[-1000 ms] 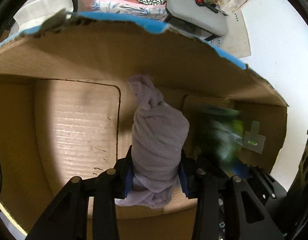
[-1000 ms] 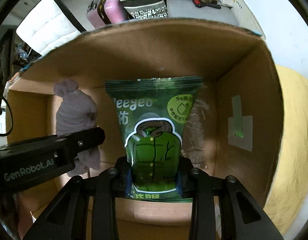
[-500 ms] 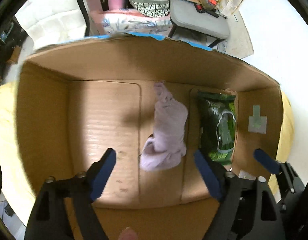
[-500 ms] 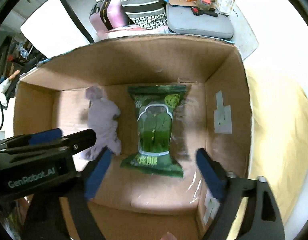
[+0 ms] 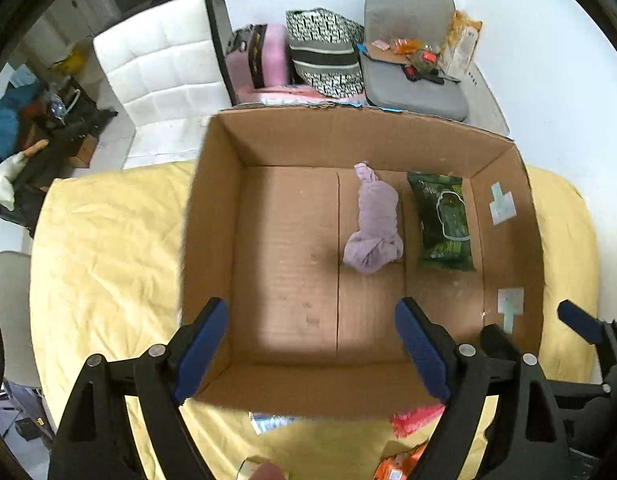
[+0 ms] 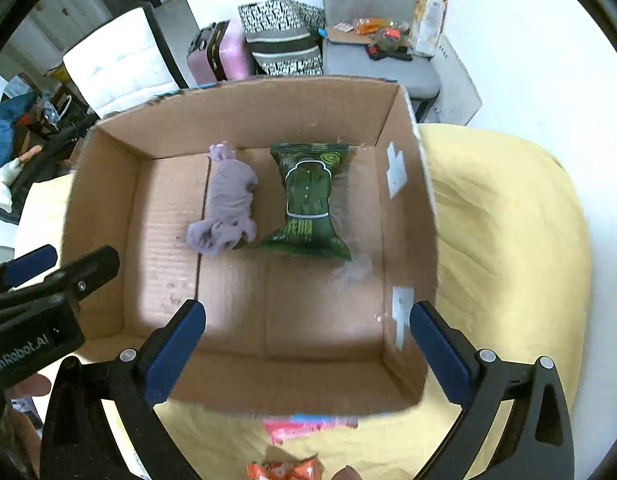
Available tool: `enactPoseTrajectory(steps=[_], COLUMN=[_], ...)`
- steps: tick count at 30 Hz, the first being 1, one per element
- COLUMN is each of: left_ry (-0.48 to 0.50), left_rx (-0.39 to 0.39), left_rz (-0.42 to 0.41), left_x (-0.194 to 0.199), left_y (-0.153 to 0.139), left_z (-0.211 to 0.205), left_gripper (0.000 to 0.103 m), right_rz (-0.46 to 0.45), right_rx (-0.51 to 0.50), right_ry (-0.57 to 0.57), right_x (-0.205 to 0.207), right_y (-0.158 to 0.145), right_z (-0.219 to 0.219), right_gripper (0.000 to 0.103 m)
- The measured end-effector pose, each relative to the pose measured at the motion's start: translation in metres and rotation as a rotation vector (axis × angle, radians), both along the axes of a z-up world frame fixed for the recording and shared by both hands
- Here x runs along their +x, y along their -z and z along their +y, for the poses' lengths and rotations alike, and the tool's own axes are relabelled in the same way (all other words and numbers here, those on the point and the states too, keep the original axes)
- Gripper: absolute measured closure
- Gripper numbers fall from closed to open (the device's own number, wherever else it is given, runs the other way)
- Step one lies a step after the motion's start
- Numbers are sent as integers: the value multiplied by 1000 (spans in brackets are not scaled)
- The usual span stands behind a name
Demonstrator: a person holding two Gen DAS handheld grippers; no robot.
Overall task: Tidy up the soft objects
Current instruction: 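Grasp the blue stick snack with the left tool while the right tool grasps the red bag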
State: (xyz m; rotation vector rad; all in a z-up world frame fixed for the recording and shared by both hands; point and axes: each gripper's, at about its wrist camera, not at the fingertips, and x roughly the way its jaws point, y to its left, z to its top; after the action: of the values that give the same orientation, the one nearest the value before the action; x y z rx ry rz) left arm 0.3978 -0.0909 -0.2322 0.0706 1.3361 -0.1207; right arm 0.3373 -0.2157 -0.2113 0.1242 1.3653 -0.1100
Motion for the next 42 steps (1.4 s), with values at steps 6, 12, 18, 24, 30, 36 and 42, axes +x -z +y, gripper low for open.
enactPoseTrajectory(steps=[6, 12, 18, 24, 30, 36, 42], left_ry=[-15, -30, -49, -105, -88, -21, 115], left_rx=[-3, -23, -27, 44, 147, 207, 264], left_rz=[-101, -179, -211, -124, 25, 114, 150], left_x=[-43, -76, -103, -123, -129, -125, -115], left_y=[-42, -86, -105, -63, 25, 89, 126], left_z=[8, 13, 20, 34, 46, 49, 38], left_gripper=[18, 18, 18, 18, 18, 18, 18], right_rz=[-95, -187, -187, -59, 156, 235, 205], right_rx=[-27, -46, 9, 129, 279, 348, 438], right_ry=[9, 3, 10, 77, 254, 431, 558], right_x=[-32, -64, -91, -109, -116, -118, -117], right_y=[-45, -93, -116, -68, 40, 119, 152], right_z=[6, 9, 6, -4, -17, -21, -24], right_gripper=[0, 0, 0, 0, 9, 11, 14])
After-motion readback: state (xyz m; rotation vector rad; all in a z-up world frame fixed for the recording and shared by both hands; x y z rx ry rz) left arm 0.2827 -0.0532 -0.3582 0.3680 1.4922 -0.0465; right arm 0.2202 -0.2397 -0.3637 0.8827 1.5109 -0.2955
